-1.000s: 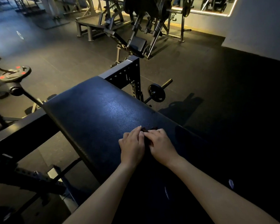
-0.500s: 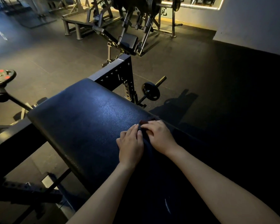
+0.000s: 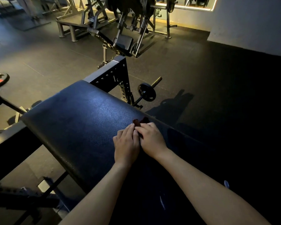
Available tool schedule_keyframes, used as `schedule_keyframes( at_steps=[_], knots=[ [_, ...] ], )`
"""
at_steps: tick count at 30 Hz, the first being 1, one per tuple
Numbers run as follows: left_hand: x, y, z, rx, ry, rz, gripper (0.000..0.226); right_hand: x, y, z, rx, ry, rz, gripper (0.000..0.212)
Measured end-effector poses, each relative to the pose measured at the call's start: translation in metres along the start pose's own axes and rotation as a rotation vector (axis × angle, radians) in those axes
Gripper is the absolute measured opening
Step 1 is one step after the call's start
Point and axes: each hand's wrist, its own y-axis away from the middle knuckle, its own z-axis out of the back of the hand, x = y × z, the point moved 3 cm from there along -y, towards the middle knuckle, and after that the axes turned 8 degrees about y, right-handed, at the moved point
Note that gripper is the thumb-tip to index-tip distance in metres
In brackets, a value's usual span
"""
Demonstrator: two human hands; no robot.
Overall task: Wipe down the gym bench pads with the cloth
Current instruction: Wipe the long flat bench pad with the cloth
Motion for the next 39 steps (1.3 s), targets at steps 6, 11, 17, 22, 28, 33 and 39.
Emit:
schedule_keyframes(
  at_steps=[6, 11, 17, 22, 28, 33, 39],
  knots=[
    [-0.002, 0.012, -0.002, 0.055, -0.070, -0.099, 0.058, -0.044, -0.015, 0.030, -0.001, 0.126, -0.171, 0.037],
    [-0.007, 0.016, -0.007, 0.035, -0.032, -0.048, 0.063, -0.030, 0.003, 0.019, -0.010, 0.103, -0.175, 0.036],
    [-0.007, 0.022, -0.005, -0.010, 0.072, -0.041, 0.062, 0.000, 0.028, 0.016, 0.007, -0.025, -0.034, 0.038],
    [-0.011, 0.031, -0.008, 0.044, -0.039, -0.076, 0.061, -0.040, 0.014, 0.041, -0.025, 0.104, -0.199, 0.034],
    [-0.019, 0.034, -0.011, -0.008, 0.107, -0.049, 0.059, -0.002, 0.039, 0.019, -0.025, 0.051, -0.160, 0.033],
    [-0.013, 0.037, -0.007, -0.007, 0.105, -0.114, 0.058, -0.017, 0.043, 0.041, 0.058, 0.030, 0.023, 0.031],
    [-0.018, 0.041, -0.011, 0.069, -0.004, -0.116, 0.060, -0.069, 0.033, 0.057, 0.145, 0.179, -0.398, 0.046]
  ],
)
